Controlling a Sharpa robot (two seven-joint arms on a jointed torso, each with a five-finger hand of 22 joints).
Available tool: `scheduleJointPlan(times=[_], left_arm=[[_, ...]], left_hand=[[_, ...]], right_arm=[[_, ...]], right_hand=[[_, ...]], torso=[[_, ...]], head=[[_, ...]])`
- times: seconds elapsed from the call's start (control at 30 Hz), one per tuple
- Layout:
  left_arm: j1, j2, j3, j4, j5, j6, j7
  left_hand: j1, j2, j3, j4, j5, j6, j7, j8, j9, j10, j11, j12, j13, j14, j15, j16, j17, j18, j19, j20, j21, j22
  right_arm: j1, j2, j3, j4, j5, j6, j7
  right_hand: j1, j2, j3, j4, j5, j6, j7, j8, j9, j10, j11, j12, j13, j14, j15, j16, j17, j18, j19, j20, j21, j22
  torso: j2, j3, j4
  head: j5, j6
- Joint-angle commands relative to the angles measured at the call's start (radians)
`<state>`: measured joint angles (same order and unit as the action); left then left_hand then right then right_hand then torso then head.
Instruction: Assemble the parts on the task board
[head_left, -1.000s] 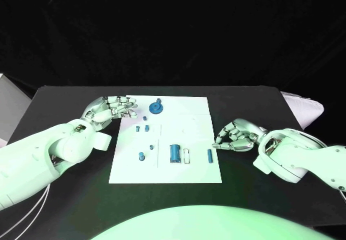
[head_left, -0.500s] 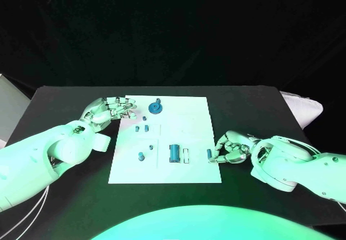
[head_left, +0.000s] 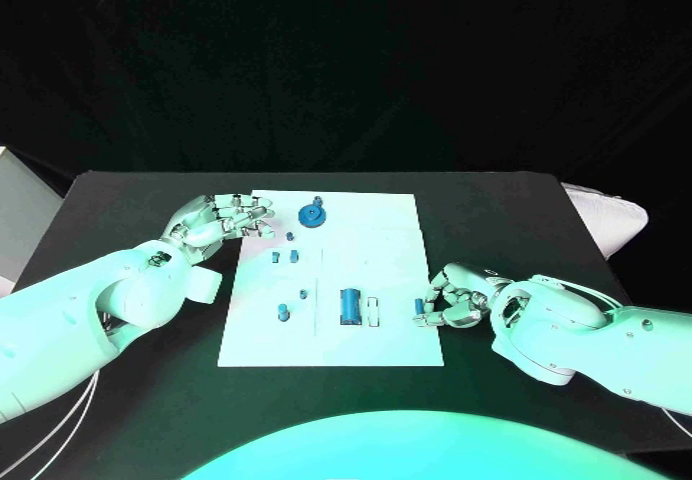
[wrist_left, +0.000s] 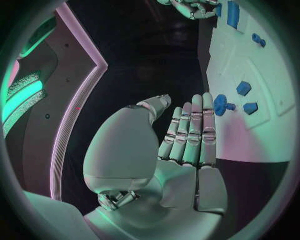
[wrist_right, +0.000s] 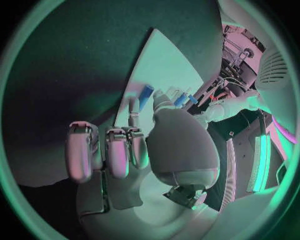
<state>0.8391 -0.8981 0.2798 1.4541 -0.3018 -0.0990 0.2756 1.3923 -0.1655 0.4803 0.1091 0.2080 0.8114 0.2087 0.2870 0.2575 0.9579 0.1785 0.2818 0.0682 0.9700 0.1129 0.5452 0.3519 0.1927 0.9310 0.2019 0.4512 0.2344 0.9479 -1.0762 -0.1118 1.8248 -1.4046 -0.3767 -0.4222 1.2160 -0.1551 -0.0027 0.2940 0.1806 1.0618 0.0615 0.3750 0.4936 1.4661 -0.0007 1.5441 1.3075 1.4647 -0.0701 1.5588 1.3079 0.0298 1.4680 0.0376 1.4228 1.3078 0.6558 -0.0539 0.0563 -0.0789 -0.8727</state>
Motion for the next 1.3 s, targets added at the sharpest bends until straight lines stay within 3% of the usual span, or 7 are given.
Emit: scheduleJointPlan(times=[0.03, 0.3, 0.37, 0.53, 0.67, 0.93, 1.3], left_arm=[[0.000, 0.000, 0.001, 0.003, 0.004, 0.011, 0.009], [0.000, -0.001, 0.001, 0.004, 0.004, 0.012, 0.008], [-0.001, -0.001, 0.001, 0.004, 0.004, 0.013, 0.007], [-0.001, -0.002, 0.001, 0.005, 0.004, 0.013, 0.007], [-0.001, -0.003, 0.001, 0.005, 0.004, 0.013, 0.007], [-0.001, -0.004, 0.001, 0.006, 0.004, 0.014, 0.006], [-0.001, -0.005, 0.001, 0.006, 0.004, 0.014, 0.005]], left_hand=[[-0.002, 0.005, 0.000, 0.004, 0.002, -0.004, 0.037, 0.006, -0.001, -0.009, 0.000, 0.007, 0.001, -0.005, 0.001, -0.006, 0.001, -0.014, -0.003, 0.004, -0.004, -0.002], [-0.003, 0.005, -0.001, 0.007, 0.002, -0.005, 0.037, 0.008, -0.001, -0.010, -0.001, 0.009, 0.001, -0.004, 0.001, -0.006, 0.004, -0.013, -0.002, 0.004, -0.006, -0.003], [-0.003, 0.005, -0.001, 0.007, 0.002, -0.005, 0.037, 0.008, -0.001, -0.010, -0.001, 0.009, 0.001, -0.004, 0.001, -0.006, 0.004, -0.013, -0.002, 0.004, -0.006, -0.003], [-0.003, 0.005, -0.001, 0.007, 0.002, -0.005, 0.037, 0.008, -0.001, -0.010, -0.001, 0.009, 0.001, -0.004, 0.001, -0.006, 0.004, -0.013, -0.002, 0.004, -0.006, -0.003], [-0.003, 0.005, -0.001, 0.007, 0.002, -0.005, 0.037, 0.008, -0.001, -0.010, -0.001, 0.009, 0.001, -0.004, 0.001, -0.006, 0.004, -0.013, -0.002, 0.004, -0.006, -0.003], [-0.003, 0.006, 0.000, 0.009, 0.003, -0.005, 0.036, 0.009, -0.002, -0.010, -0.001, 0.011, 0.001, -0.005, 0.001, -0.007, 0.005, -0.013, -0.001, 0.004, -0.007, -0.004], [-0.003, 0.006, 0.000, 0.009, 0.003, -0.005, 0.036, 0.009, -0.002, -0.010, -0.001, 0.011, 0.001, -0.005, 0.001, -0.007, 0.005, -0.013, -0.001, 0.004, -0.007, -0.004]], right_arm=[[-0.006, 0.010, -0.003, -0.008, -0.050, -0.002, -0.040], [-0.011, 0.035, -0.003, -0.019, -0.104, 0.017, -0.052], [-0.014, 0.043, -0.003, -0.023, -0.137, 0.032, -0.056], [-0.022, 0.054, -0.003, -0.026, -0.192, 0.062, -0.062], [-0.027, 0.059, -0.003, -0.026, -0.214, 0.079, -0.065], [-0.029, 0.062, -0.003, -0.018, -0.197, 0.057, -0.061], [-0.018, 0.055, 0.000, 0.025, -0.102, -0.022, -0.029]], right_hand=[[0.004, 0.014, -0.009, -0.001, 0.006, -0.001, 0.002, -0.007, -0.004, 0.089, -0.010, -0.006, 0.246, 0.100, -0.005, -0.002, 0.238, -0.003, 0.076, -0.008, 0.003, 0.214], [0.089, 0.014, -0.003, -0.010, 0.012, -0.013, 0.004, -0.010, -0.001, 0.087, -0.009, -0.009, 0.245, 0.100, -0.005, -0.003, 0.237, -0.002, 0.076, -0.009, -0.002, 0.214], [0.170, -0.003, 0.034, -0.018, -0.017, -0.016, 0.005, -0.016, -0.004, 0.085, -0.008, -0.012, 0.243, 0.100, -0.004, -0.002, 0.238, -0.002, 0.076, -0.009, -0.003, 0.214], [0.270, -0.029, 0.097, -0.030, -0.004, -0.015, 0.010, -0.031, -0.016, 0.083, -0.004, -0.016, 0.241, 0.100, -0.001, -0.001, 0.240, -0.003, 0.076, -0.007, -0.001, 0.216], [0.317, -0.050, 0.166, -0.026, 0.051, -0.005, 0.015, -0.047, -0.031, 0.081, 0.000, -0.019, 0.240, 0.101, 0.002, 0.000, 0.243, -0.003, 0.077, -0.004, 0.002, 0.217], [0.283, -0.082, 0.288, -0.008, 0.168, 0.013, 0.014, -0.059, -0.043, 0.083, 0.000, -0.015, 0.242, 0.102, 0.002, 0.002, 0.247, -0.004, 0.079, -0.003, 0.008, 0.221], [0.201, -0.075, 0.386, -0.014, 0.282, 0.013, 0.005, -0.044, -0.027, 0.091, -0.010, -0.001, 0.249, 0.106, -0.005, 0.012, 0.263, -0.009, 0.084, -0.010, 0.032, 0.230]], torso=[[0.000, 0.0005, 0.0003], [0.000, -0.0001, 0.0001], [0.000, -0.0001, 0.0001], [-0.001, -0.0005, 0.0000], [-0.001, -0.0002, -0.0004], [-0.001, -0.0004, -0.0005], [-0.001, -0.0006, -0.0009]], head=[[0.002, 0.000], [0.004, 0.000], [0.005, 0.000], [0.006, 0.000], [0.006, 0.000], [0.009, 0.000], [0.015, 0.000]])
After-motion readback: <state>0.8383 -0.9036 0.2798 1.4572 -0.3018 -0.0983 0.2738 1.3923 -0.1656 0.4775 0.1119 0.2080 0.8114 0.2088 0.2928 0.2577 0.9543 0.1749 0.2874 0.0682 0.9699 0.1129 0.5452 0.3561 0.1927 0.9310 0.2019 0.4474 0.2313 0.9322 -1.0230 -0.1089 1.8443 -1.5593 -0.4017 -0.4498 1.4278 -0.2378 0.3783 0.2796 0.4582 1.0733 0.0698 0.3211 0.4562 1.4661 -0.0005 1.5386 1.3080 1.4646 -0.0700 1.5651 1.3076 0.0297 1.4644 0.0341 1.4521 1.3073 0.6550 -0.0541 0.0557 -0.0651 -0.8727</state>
